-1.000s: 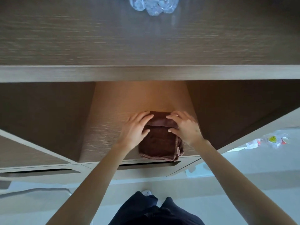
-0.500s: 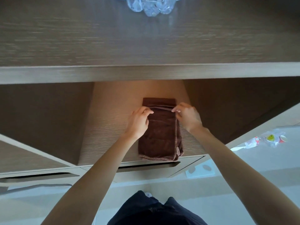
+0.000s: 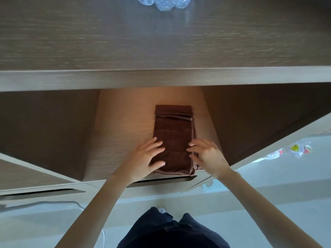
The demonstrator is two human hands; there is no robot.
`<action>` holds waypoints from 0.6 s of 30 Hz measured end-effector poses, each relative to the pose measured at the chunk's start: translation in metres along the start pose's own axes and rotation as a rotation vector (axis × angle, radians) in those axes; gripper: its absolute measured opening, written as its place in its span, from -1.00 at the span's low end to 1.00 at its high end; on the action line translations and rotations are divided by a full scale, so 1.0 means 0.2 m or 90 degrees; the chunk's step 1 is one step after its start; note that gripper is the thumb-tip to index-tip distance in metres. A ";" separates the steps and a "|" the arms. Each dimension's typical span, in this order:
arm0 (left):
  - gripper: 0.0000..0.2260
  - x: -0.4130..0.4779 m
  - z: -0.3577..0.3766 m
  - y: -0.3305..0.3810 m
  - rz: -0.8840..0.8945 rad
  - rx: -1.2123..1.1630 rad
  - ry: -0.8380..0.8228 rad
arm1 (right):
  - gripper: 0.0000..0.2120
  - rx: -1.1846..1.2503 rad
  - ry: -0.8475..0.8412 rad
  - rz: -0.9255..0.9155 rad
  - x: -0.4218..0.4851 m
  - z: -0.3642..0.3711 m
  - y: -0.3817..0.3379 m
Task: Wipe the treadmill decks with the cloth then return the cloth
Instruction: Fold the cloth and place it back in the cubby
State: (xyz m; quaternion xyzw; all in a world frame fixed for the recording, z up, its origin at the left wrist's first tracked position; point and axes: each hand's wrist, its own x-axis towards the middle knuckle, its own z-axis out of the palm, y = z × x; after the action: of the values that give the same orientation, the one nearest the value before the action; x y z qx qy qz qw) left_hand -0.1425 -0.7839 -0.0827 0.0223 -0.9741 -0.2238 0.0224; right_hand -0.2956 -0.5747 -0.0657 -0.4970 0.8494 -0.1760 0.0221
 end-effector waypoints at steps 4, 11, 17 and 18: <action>-0.59 -0.15 0.04 0.06 0.070 0.014 0.006 | -0.68 0.046 -0.003 -0.068 -0.17 0.01 -0.06; -0.74 -0.15 0.08 0.10 0.083 0.032 0.105 | -0.78 0.005 0.057 -0.109 -0.14 0.03 -0.07; -0.87 -0.03 -0.03 0.06 -0.013 -0.064 0.126 | -0.86 0.201 0.029 0.100 -0.02 -0.02 0.00; -0.88 0.01 -0.04 0.05 -0.027 -0.062 0.157 | -0.86 0.211 0.029 0.120 0.00 -0.02 0.00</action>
State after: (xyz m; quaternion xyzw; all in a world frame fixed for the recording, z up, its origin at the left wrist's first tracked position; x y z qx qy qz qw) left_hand -0.1442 -0.7784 -0.0706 0.0690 -0.9514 -0.2664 0.1382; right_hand -0.2970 -0.5746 -0.0628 -0.4010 0.8518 -0.3217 0.1006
